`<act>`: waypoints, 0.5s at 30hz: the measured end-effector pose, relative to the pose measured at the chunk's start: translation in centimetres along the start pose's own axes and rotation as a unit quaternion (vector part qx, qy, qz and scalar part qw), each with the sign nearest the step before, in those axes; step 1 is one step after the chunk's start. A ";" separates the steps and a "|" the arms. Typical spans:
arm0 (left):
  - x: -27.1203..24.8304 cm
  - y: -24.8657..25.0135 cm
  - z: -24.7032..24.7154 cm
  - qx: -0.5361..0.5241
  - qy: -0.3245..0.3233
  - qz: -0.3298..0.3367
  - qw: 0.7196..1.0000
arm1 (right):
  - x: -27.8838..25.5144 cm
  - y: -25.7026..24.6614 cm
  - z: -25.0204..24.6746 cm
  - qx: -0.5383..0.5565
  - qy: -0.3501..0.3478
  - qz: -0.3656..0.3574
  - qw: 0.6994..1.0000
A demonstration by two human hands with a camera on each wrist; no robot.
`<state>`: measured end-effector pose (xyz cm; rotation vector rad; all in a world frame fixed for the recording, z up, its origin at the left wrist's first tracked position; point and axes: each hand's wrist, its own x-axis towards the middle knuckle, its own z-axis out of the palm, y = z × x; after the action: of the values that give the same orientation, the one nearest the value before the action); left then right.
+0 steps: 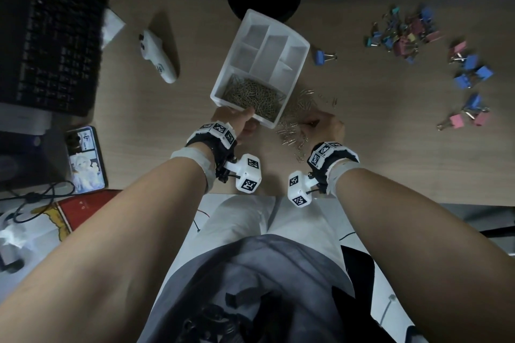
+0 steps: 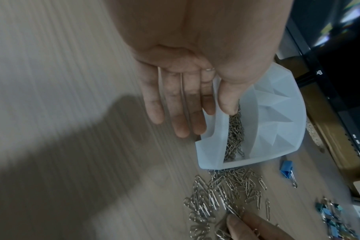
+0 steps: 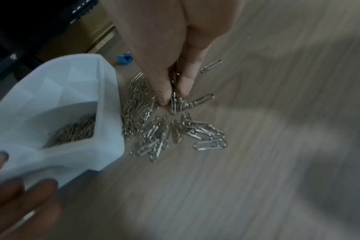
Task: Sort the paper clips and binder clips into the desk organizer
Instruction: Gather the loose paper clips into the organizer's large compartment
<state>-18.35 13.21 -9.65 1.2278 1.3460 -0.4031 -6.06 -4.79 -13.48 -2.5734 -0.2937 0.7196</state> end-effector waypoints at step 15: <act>-1.8 1.7 -0.4 0.021 -0.055 -0.014 0.998 | 1.1 -10.2 1.0 0.169 -0.134 -0.082 0.973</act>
<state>-17.66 13.40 -7.25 1.2062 1.2677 -0.5139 -6.46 4.90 -9.88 -2.1065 -0.4228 0.9637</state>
